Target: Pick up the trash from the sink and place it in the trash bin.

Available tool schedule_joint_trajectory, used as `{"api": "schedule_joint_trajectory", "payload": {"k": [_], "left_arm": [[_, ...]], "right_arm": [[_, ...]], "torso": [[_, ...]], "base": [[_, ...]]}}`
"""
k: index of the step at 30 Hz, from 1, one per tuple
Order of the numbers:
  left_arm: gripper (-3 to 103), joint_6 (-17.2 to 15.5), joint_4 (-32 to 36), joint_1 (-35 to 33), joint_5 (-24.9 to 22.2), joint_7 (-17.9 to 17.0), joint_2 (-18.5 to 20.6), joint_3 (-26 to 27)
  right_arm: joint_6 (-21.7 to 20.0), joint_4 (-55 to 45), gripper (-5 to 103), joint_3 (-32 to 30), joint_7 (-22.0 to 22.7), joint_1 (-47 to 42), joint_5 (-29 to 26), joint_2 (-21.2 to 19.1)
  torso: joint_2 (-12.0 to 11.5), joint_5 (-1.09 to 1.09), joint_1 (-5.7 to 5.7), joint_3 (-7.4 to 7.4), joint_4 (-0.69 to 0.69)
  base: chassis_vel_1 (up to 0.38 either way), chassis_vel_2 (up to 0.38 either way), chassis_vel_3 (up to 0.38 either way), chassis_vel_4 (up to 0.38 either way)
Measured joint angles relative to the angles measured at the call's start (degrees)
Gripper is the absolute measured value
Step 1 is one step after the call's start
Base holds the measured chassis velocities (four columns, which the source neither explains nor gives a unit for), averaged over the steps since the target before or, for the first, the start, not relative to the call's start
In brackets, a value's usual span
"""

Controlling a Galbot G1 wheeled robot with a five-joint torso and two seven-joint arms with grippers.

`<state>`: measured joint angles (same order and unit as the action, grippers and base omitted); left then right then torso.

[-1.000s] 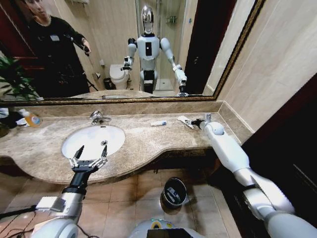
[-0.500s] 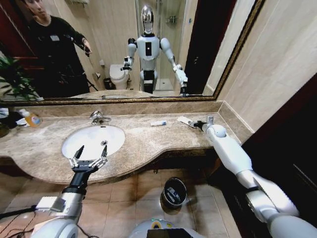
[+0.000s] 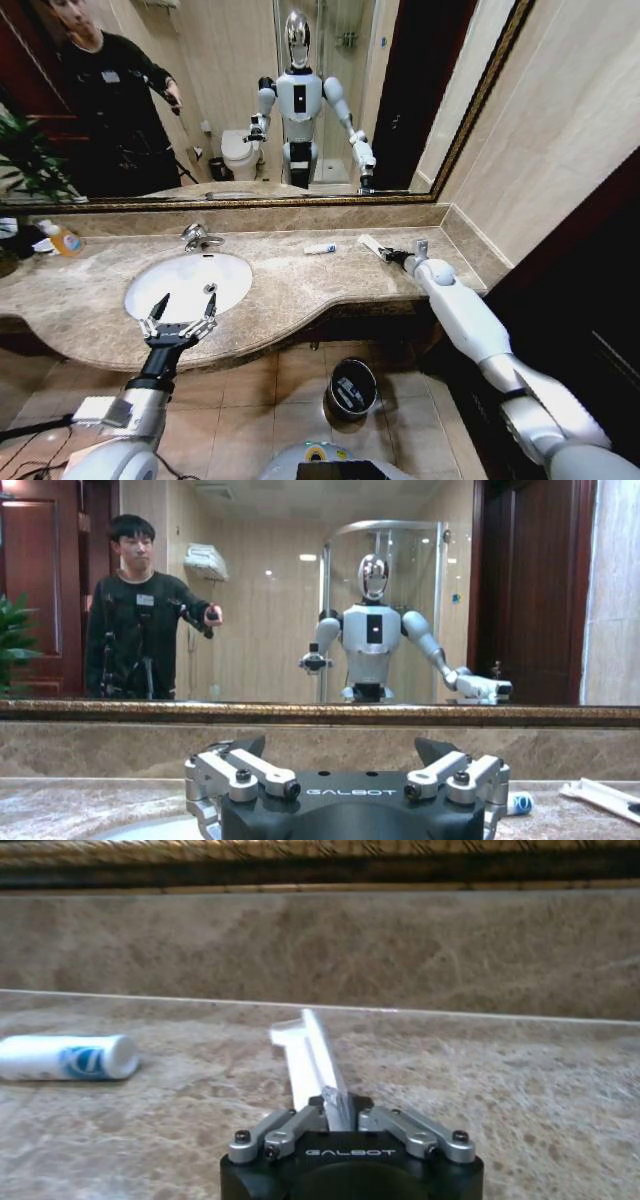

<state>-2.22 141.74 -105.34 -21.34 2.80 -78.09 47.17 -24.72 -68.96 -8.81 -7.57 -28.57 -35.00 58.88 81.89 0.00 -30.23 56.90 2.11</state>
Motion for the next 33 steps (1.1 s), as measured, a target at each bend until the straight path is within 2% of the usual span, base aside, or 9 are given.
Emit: {"api": "schedule_joint_trajectory", "payload": {"k": [3, 9, 16, 22, 27, 29, 31, 32, 33], "left_arm": [[100, 0.00, 0.00, 0.00, 0.00, 0.00, 0.00, 0.00], [100, 0.00, 0.00, 0.00, 0.00, -0.01, 0.00, 0.00], [100, 0.00, 0.00, 0.00, 0.00, -0.01, -0.01, 0.00], [100, 0.00, 0.00, 0.00, 0.00, -0.03, 0.00, 0.00], [100, 0.00, 0.00, 0.00, 0.00, -0.02, 0.00, 0.00], [100, 0.00, 0.00, 0.00, 0.00, -0.02, 0.00, 0.00], [100, 0.00, 0.00, 0.00, 0.00, -0.01, 0.00, 0.00], [100, 0.00, 0.00, 0.00, 0.00, -0.01, 0.00, 0.00], [100, 0.00, 0.00, 0.00, 0.00, 0.00, 0.00, 0.00]], "right_arm": [[0.44, -2.83, 2, 0.03, 0.92, -0.95, -0.43, -0.47], [1.01, -12.01, 0, -1.11, 4.04, -4.62, -2.63, -3.17], [3.48, -26.08, 0, -6.73, 2.31, -14.68, -3.44, -7.48], [3.78, -40.94, 0, -17.03, -2.87, -29.72, -3.71, -7.65], [4.83, -47.05, 0, -23.00, -6.68, -39.07, -3.70, -5.75], [5.96, -48.35, 0, -25.56, -10.24, -44.05, -3.42, -3.99], [7.96, -48.72, 0, -28.39, -15.88, -49.80, -3.85, -1.05], [7.96, -48.72, 0, -28.39, -15.88, -49.80, -3.85, -1.05], [9.34, -48.63, 0, -29.23, -18.15, -51.78, -3.89, 0.27]], "torso": [[0.00, 0.00, 0.00, 0.00, 0.00], [0.00, 0.00, 0.00, 0.00, 0.00], [0.00, 0.00, 0.00, 0.00, 0.01], [0.00, 0.00, 0.01, -0.01, -0.01], [0.00, -0.01, 0.01, -0.01, 0.00], [0.00, 0.00, 0.01, -0.01, 0.00], [0.00, 0.00, 0.01, -0.01, -0.01], [0.00, 0.00, 0.01, -0.01, -0.01], [0.01, -0.01, 0.01, -0.01, -0.01]], "base": [[0.000, 0.000, 0.000, 0.000], [0.000, 0.000, 0.000, 0.000], [0.000, 0.000, 0.000, 0.000], [0.000, 0.000, 0.000, 0.000], [0.000, 0.000, 0.000, 0.000], [0.000, 0.000, 0.000, 0.000], [0.000, 0.000, 0.000, 0.000], [0.000, 0.000, 0.000, 0.000], [0.000, 0.000, 0.000, 0.000]]}}
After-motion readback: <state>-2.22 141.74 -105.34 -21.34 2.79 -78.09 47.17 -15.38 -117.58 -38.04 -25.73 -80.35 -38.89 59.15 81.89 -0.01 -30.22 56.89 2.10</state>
